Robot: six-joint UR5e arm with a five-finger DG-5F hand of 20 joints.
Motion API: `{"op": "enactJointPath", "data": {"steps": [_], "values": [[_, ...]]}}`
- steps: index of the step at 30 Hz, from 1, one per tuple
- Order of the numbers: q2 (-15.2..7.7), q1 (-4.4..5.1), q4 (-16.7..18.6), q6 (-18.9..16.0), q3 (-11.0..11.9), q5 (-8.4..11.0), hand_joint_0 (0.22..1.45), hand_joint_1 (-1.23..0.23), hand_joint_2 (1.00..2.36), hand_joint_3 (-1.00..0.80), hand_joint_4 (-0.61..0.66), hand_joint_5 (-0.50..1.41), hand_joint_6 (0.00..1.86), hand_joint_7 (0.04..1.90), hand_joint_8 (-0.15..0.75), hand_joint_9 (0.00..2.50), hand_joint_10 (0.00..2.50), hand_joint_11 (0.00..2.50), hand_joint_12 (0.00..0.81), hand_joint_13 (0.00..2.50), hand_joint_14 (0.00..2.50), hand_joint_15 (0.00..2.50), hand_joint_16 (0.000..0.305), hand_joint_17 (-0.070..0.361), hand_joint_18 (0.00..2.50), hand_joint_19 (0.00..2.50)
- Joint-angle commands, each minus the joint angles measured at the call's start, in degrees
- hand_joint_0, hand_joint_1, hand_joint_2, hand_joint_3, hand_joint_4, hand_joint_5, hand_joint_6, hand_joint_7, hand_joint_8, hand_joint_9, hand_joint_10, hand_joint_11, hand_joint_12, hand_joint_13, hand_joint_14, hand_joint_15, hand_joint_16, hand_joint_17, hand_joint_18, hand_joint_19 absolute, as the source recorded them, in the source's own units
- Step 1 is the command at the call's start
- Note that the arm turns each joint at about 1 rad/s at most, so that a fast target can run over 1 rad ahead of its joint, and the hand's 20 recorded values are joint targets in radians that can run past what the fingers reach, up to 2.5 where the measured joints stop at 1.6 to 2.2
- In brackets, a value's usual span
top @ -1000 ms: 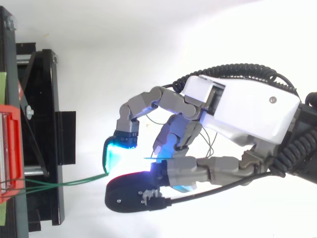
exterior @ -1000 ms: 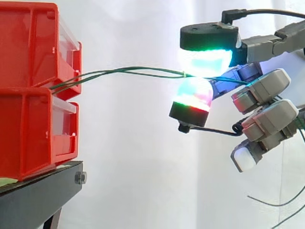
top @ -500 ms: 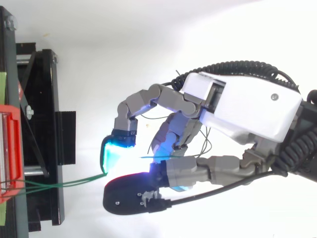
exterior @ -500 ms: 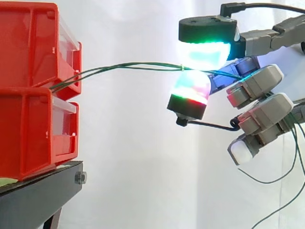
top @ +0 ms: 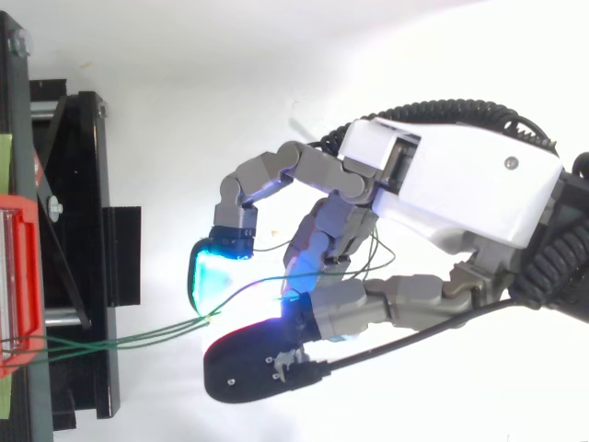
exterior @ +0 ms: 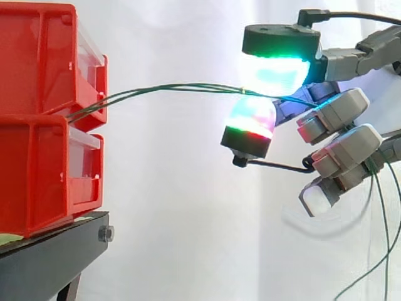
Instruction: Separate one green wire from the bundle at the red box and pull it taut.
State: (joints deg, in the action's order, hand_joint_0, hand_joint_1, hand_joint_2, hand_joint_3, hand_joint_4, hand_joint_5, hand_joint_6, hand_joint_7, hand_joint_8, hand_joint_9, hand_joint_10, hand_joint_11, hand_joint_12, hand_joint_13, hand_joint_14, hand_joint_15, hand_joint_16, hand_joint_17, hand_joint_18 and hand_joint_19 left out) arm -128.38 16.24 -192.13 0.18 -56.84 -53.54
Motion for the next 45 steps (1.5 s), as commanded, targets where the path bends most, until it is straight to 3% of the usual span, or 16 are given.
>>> {"op": "enactJointPath", "data": {"steps": [1, 11, 19, 23, 30, 45], "values": [[-0.03, -0.16, 0.00, 0.00, 0.06, -0.25, 0.60, -0.74, 1.00, -0.50, 0.08, -0.15, 0.92, 1.01, 0.241, 1.45, 0.00, 1.60, 0.328, 1.36, 0.02, 1.35, 0.050, 0.112, 0.75, 0.65], [-0.03, -0.24, 0.00, 0.00, 0.15, -0.25, 0.59, -0.71, 1.00, -0.50, 0.08, -0.15, 0.91, 1.03, 0.239, 1.46, 0.01, 1.57, 0.328, 1.36, 0.02, 1.34, 0.050, 0.112, 0.76, 0.65], [0.06, -0.24, 0.00, 0.00, 0.15, -0.25, 0.52, -0.60, 1.00, -0.50, 0.10, -0.14, 0.90, 1.06, 0.252, 1.48, 0.01, 1.56, 0.353, 1.39, 0.02, 1.34, 0.054, 0.121, 0.78, 0.66], [0.06, -0.24, 0.00, 0.00, 0.15, -0.25, 0.58, -0.66, 1.01, -0.36, 0.09, -0.14, 0.90, 1.09, 0.235, 1.47, 0.01, 1.57, 0.322, 1.37, 0.02, 1.35, 0.051, 0.114, 0.76, 0.67], [0.06, -0.24, 0.00, 0.00, 0.15, -0.16, 0.62, -0.78, 1.02, -0.20, 0.03, -0.14, 0.92, 1.13, 0.255, 1.47, 0.00, 1.57, 0.347, 1.37, 0.02, 1.33, 0.054, 0.121, 0.78, 0.64], [0.06, -0.24, 0.00, 0.00, 0.23, -0.16, 0.70, -0.90, 1.01, -0.43, 0.02, -0.16, 0.92, 1.01, 0.233, 1.39, 0.01, 1.54, 0.324, 1.32, 0.02, 1.32, 0.049, 0.111, 0.73, 0.61]]}}
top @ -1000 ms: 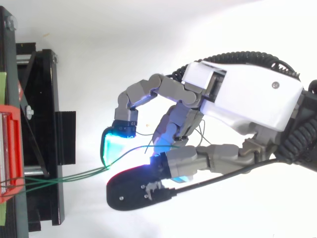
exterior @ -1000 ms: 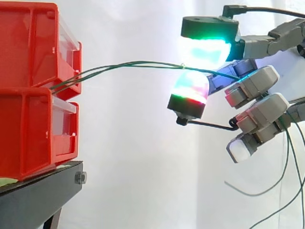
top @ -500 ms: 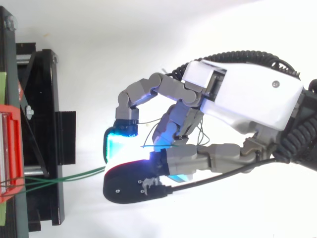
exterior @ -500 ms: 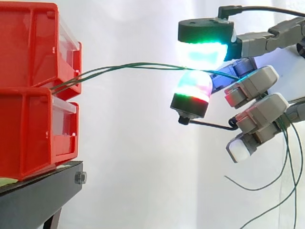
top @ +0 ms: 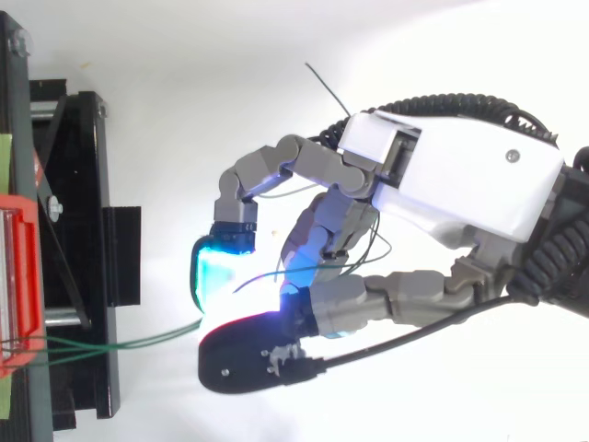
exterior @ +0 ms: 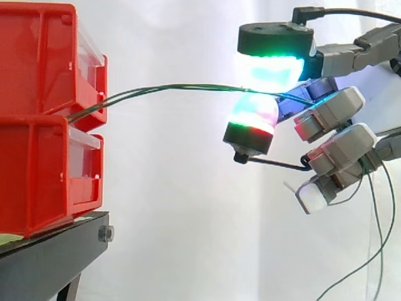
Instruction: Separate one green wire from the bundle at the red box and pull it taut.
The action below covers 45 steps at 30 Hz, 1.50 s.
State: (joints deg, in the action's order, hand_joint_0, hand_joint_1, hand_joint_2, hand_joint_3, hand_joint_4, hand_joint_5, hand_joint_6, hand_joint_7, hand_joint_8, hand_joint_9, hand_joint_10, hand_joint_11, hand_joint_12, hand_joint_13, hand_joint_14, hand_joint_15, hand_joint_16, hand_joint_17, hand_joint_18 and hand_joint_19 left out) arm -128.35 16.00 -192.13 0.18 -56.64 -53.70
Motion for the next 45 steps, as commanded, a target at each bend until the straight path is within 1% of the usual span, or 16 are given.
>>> {"op": "enactJointPath", "data": {"steps": [1, 5, 10, 15, 19, 24, 26, 27, 30, 36, 38, 40, 41, 42, 43, 45], "values": [[0.03, 0.00, 0.00, 0.00, 0.04, 0.00, 0.70, -0.90, 1.00, -0.44, 0.01, -0.16, 0.92, 1.02, 0.228, 1.39, 0.01, 1.54, 0.321, 1.32, 0.02, 1.33, 0.049, 0.111, 0.72, 0.61], [-0.06, 0.00, 0.00, 0.00, -0.05, 0.00, 0.71, -0.91, 1.00, -0.49, 0.01, -0.16, 0.92, 1.02, 0.226, 1.38, 0.01, 1.54, 0.322, 1.32, 0.03, 1.32, 0.049, 0.110, 0.72, 0.60], [-0.06, 0.00, 0.00, 0.00, -0.05, 0.09, 0.71, -0.91, 1.00, -0.50, 0.02, -0.16, 0.92, 1.02, 0.226, 1.38, 0.01, 1.54, 0.321, 1.32, 0.03, 1.32, 0.049, 0.110, 0.73, 0.60], [0.03, 0.00, 0.00, 0.00, -0.05, 0.09, 0.67, -0.90, 1.00, -0.50, 0.05, -0.16, 0.92, 1.01, 0.231, 1.38, 0.01, 1.53, 0.322, 1.32, 0.02, 1.32, 0.049, 0.109, 0.73, 0.61], [0.03, 0.00, 0.00, 0.00, -0.05, 0.18, 0.64, -0.85, 1.00, -0.50, 0.04, -0.15, 0.91, 1.04, 0.235, 1.41, 0.01, 1.52, 0.323, 1.33, 0.02, 1.32, 0.048, 0.108, 0.73, 0.63], [0.03, 0.00, 0.00, 0.09, -0.05, 0.26, 0.68, -0.88, 1.00, -0.46, -0.02, -0.15, 0.92, 1.10, 0.221, 1.39, 0.01, 1.53, 0.324, 1.33, 0.02, 1.33, 0.048, 0.109, 0.74, 0.62], [-0.06, 0.00, 0.18, 0.09, -0.05, 0.35, 0.71, -0.92, 1.00, -0.45, -0.03, -0.16, 0.92, 1.07, 0.221, 1.38, 0.01, 1.51, 0.322, 1.31, 0.03, 1.31, 0.048, 0.109, 0.73, 0.61], [-0.06, 0.00, 0.18, 0.09, -0.05, 0.35, 0.72, -0.94, 1.00, -0.46, -0.02, -0.17, 0.93, 1.04, 0.221, 1.34, 0.01, 1.49, 0.320, 1.30, 0.03, 1.31, 0.049, 0.109, 0.73, 0.59], [0.03, 0.00, 0.18, 0.09, -0.05, 0.35, 0.74, -0.95, 1.00, -0.50, -0.01, -0.17, 0.93, 1.05, 0.212, 1.33, 0.01, 1.49, 0.319, 1.29, 0.03, 1.30, 0.048, 0.108, 0.71, 0.57], [-0.06, 0.09, 0.00, 0.00, -0.14, 0.44, 0.75, -0.96, 1.00, -0.50, 0.01, -0.17, 0.93, 1.01, 0.213, 1.32, 0.01, 1.47, 0.320, 1.28, 0.03, 1.29, 0.048, 0.108, 0.71, 0.57], [0.03, 0.09, 0.00, 0.00, -0.14, 0.44, 0.72, -0.97, 1.00, -0.50, 0.04, -0.17, 0.93, 0.99, 0.214, 1.31, 0.01, 1.48, 0.321, 1.28, 0.03, 1.30, 0.048, 0.108, 0.71, 0.57], [-0.06, 0.18, 0.00, -0.09, -0.14, 0.44, 0.68, -0.95, 1.00, -0.50, 0.05, -0.17, 0.93, 0.97, 0.216, 1.32, 0.01, 1.48, 0.324, 1.28, 0.03, 1.30, 0.048, 0.108, 0.71, 0.58], [0.03, 0.18, 0.00, -0.09, -0.14, 0.44, 0.62, -0.91, 1.00, -0.50, 0.06, -0.16, 0.92, 0.98, 0.225, 1.34, 0.01, 1.48, 0.331, 1.30, 0.02, 1.30, 0.048, 0.108, 0.71, 0.60], [-0.06, 0.18, 0.00, -0.09, -0.05, 0.44, 0.60, -0.89, 1.00, -0.50, 0.06, -0.16, 0.92, 0.97, 0.226, 1.35, 0.01, 1.49, 0.331, 1.30, 0.02, 1.30, 0.048, 0.109, 0.71, 0.61], [0.03, 0.18, 0.00, -0.09, -0.05, 0.44, 0.55, -0.83, 1.00, -0.50, 0.07, -0.16, 0.91, 0.97, 0.248, 1.37, 0.01, 1.50, 0.341, 1.32, 0.02, 1.30, 0.050, 0.113, 0.73, 0.61], [0.03, 0.18, 0.00, -0.09, -0.14, 0.44, 0.52, -0.78, 1.00, -0.50, 0.08, -0.15, 0.90, 0.97, 0.250, 1.40, 0.01, 1.48, 0.348, 1.33, 0.02, 1.30, 0.052, 0.117, 0.74, 0.61]]}}
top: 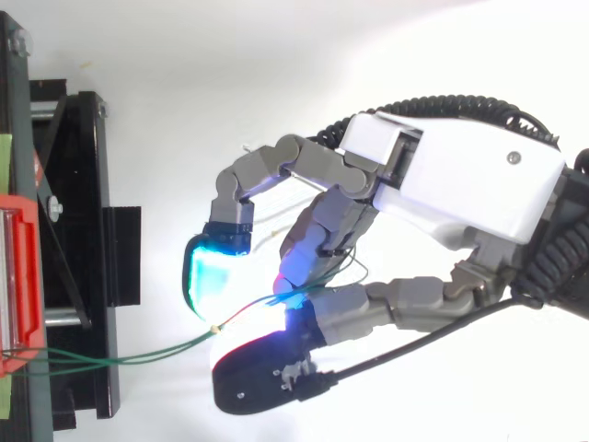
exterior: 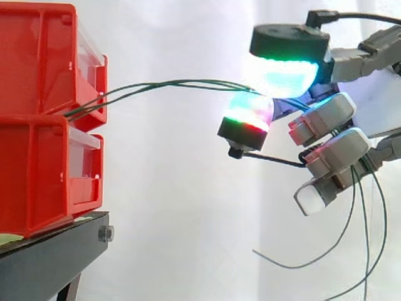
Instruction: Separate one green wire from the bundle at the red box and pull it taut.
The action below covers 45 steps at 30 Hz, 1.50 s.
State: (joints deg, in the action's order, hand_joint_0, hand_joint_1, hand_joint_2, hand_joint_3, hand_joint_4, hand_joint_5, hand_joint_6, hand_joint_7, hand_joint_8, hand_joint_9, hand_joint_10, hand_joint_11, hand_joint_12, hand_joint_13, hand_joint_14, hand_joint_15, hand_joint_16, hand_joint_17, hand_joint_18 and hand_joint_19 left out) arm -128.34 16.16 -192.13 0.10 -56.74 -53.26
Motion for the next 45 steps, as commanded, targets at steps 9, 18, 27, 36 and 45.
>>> {"op": "enactJointPath", "data": {"steps": [9, 18, 27, 36, 45], "values": [[0.02, 0.01, -0.09, -0.10, -0.04, -0.09, 0.54, -0.72, 1.00, -0.50, 0.07, -0.14, 0.88, 1.03, 0.243, 1.41, 0.01, 1.45, 0.344, 1.32, 0.02, 1.28, 0.051, 0.114, 0.73, 0.63], [0.02, 0.01, -0.62, -0.19, 0.05, -0.17, 0.61, -0.81, 1.01, -0.39, 0.06, -0.15, 0.88, 1.05, 0.227, 1.35, 0.02, 1.45, 0.338, 1.26, 0.03, 1.24, 0.049, 0.111, 0.69, 0.64], [0.02, 0.19, -0.62, -0.19, -0.04, 0.00, 0.45, -0.74, 1.00, -0.50, 0.10, -0.15, 0.88, 0.96, 0.270, 1.40, 0.01, 1.41, 0.387, 1.33, 0.02, 1.23, 0.058, 0.130, 0.77, 0.61], [0.02, 0.19, -0.53, -0.19, -0.04, 0.00, 0.64, -0.85, 1.00, -0.48, 0.04, -0.15, 0.89, 1.06, 0.216, 1.40, 0.01, 1.45, 0.325, 1.31, 0.03, 1.26, 0.048, 0.109, 0.72, 0.64], [0.02, 0.28, -0.44, -0.19, -0.13, 0.00, 0.58, -0.65, 1.01, -0.37, 0.06, -0.15, 0.88, 1.00, 0.225, 1.42, 0.01, 1.45, 0.328, 1.32, 0.03, 1.28, 0.050, 0.112, 0.73, 0.67]]}}
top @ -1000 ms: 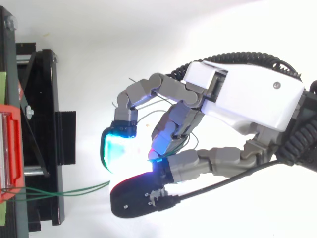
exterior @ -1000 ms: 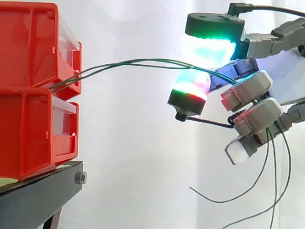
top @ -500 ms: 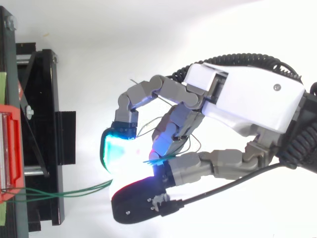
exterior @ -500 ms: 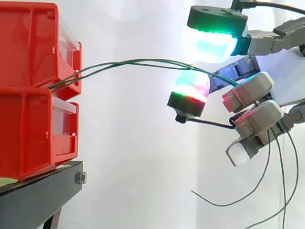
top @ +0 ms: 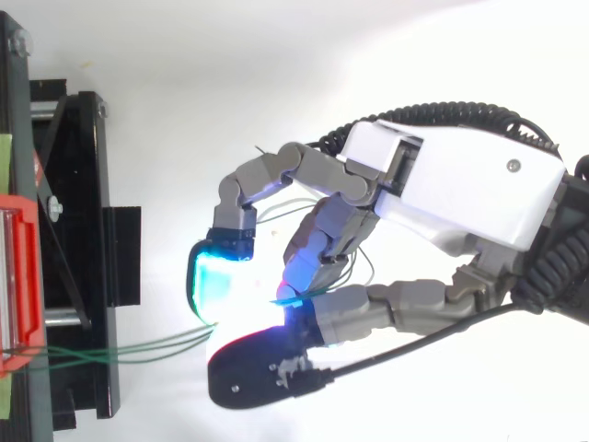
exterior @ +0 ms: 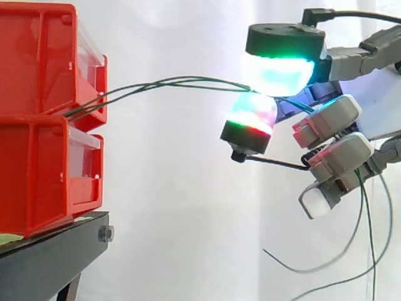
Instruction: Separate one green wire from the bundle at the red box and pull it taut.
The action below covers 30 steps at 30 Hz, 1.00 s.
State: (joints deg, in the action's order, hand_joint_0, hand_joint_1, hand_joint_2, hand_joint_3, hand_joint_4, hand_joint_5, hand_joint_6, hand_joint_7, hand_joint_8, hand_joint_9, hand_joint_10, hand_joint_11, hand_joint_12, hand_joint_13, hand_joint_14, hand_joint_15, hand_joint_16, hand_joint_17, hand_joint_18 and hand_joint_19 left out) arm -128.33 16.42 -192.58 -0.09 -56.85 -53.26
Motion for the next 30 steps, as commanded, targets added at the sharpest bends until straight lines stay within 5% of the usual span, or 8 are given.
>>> {"op": "enactJointPath", "data": {"steps": [1, 30], "values": [[-0.08, 0.02, 0.01, 0.00, -0.01, 0.00, 0.58, -0.63, 1.01, -0.37, 0.06, -0.15, 0.87, 1.01, 0.230, 1.42, 0.01, 1.46, 0.323, 1.32, 0.03, 1.28, 0.050, 0.112, 0.73, 0.67], [-0.08, 0.02, 0.10, 0.00, -0.01, 0.09, 0.54, -0.51, 1.00, -0.50, 0.09, -0.12, 0.85, 1.08, 0.230, 1.51, 0.02, 1.39, 0.346, 1.35, 0.03, 1.23, 0.051, 0.115, 0.77, 0.65]]}}
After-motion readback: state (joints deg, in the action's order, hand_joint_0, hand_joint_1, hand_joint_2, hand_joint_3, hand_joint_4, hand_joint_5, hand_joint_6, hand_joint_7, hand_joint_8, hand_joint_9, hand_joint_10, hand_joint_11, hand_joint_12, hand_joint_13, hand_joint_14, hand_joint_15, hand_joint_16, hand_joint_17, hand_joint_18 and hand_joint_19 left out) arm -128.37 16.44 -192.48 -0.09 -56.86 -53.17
